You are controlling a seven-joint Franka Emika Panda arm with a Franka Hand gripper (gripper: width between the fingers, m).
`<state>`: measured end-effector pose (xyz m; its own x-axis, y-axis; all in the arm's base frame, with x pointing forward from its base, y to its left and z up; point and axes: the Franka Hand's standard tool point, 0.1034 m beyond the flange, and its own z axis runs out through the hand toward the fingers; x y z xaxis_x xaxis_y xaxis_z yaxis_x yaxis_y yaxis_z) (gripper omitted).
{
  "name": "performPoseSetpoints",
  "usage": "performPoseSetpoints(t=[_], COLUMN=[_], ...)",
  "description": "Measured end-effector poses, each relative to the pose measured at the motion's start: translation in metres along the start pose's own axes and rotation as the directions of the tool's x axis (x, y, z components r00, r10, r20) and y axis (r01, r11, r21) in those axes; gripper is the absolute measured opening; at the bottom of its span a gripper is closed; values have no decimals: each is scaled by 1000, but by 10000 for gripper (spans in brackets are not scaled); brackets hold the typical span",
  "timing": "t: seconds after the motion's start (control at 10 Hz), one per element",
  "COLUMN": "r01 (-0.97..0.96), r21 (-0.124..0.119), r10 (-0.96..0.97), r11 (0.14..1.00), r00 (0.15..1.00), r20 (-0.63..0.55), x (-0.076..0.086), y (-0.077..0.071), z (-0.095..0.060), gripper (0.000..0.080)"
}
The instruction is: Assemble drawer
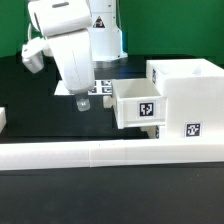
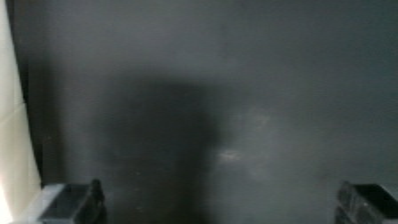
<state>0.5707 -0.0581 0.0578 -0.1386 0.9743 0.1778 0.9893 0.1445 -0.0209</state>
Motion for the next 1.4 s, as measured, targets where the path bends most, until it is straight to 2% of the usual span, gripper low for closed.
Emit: performPoseSetpoints(t=[0.2, 0.4, 0.9, 1.1, 1.2, 1.4], r01=[-15, -78, -86, -69, -52, -51], r21=[-7, -2, -1, -1, -10, -8], r10=[15, 78, 86, 69, 52, 51], r11=[1000, 997, 996, 998, 999, 999], r00=[1000, 997, 996, 998, 999, 998], r20=[-4, -3, -4, -12, 0, 21], x=[13, 30, 31, 46, 50, 51], y=[11, 18, 18, 24, 31, 33], z=[0, -1, 0, -1, -5, -6], gripper=[649, 649, 649, 649, 649, 649])
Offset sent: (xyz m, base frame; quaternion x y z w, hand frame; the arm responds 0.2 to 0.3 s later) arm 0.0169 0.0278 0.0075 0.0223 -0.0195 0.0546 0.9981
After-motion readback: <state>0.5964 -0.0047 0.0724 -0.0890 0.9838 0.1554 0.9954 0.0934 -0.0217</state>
